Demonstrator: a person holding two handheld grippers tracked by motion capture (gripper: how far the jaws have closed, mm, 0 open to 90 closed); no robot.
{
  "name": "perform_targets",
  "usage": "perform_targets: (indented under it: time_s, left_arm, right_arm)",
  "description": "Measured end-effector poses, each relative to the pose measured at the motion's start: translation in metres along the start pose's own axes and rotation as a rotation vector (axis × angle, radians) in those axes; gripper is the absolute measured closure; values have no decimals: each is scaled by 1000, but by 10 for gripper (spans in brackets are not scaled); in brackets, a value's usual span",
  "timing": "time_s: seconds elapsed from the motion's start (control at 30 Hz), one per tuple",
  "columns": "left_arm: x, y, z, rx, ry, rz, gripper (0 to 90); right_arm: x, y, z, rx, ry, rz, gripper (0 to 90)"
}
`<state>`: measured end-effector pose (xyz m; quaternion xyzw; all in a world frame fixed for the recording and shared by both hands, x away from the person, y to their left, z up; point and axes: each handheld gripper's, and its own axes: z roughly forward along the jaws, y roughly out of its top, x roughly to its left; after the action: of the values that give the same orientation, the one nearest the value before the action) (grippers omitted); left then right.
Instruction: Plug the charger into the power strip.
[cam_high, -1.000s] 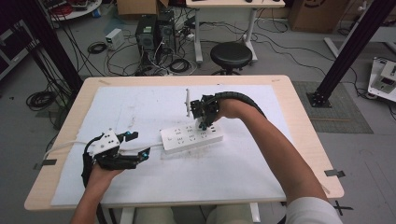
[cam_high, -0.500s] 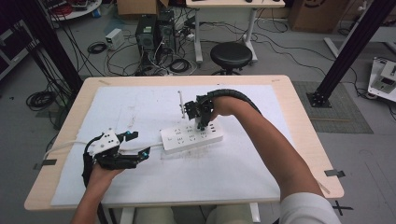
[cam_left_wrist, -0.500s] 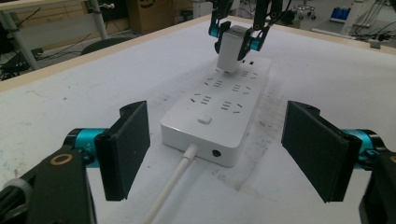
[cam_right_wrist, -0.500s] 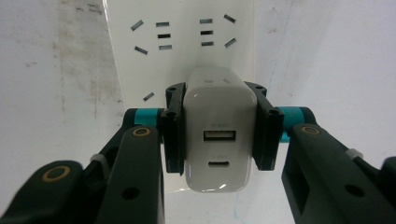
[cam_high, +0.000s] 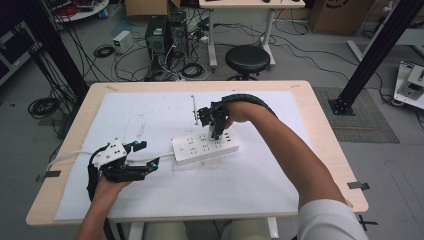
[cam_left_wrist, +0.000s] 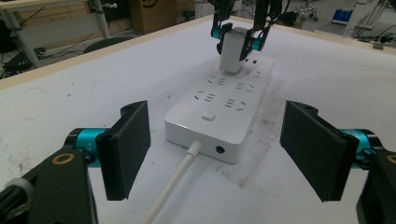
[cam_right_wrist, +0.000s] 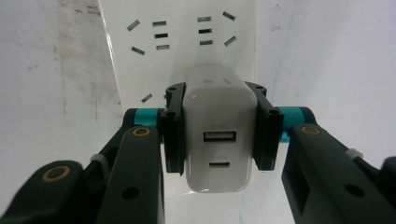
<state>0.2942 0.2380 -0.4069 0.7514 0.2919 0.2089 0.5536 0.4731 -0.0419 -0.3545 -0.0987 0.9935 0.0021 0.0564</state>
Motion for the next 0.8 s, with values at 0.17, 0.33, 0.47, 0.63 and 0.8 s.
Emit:
perform_targets:
  time_s: [0.17,0.33,0.47,0.63,0.8]
  left_arm:
    - [0,-2,2,5,-2,-1,245]
    - [1,-3,2,0,2,-6,245]
    - [3,-4,3,0,6,-11,245]
    - [4,-4,7,11,4,-10,245]
    - [4,-4,8,12,8,-16,245]
  right_arm:
    - [-3,1,3,17,17,-18,641]
    - [-7,7,7,34,46,-22,642]
    - [-11,5,9,18,68,-14,642]
    - [-12,3,10,2,74,-21,639]
    - [-11,3,10,-2,70,-6,630]
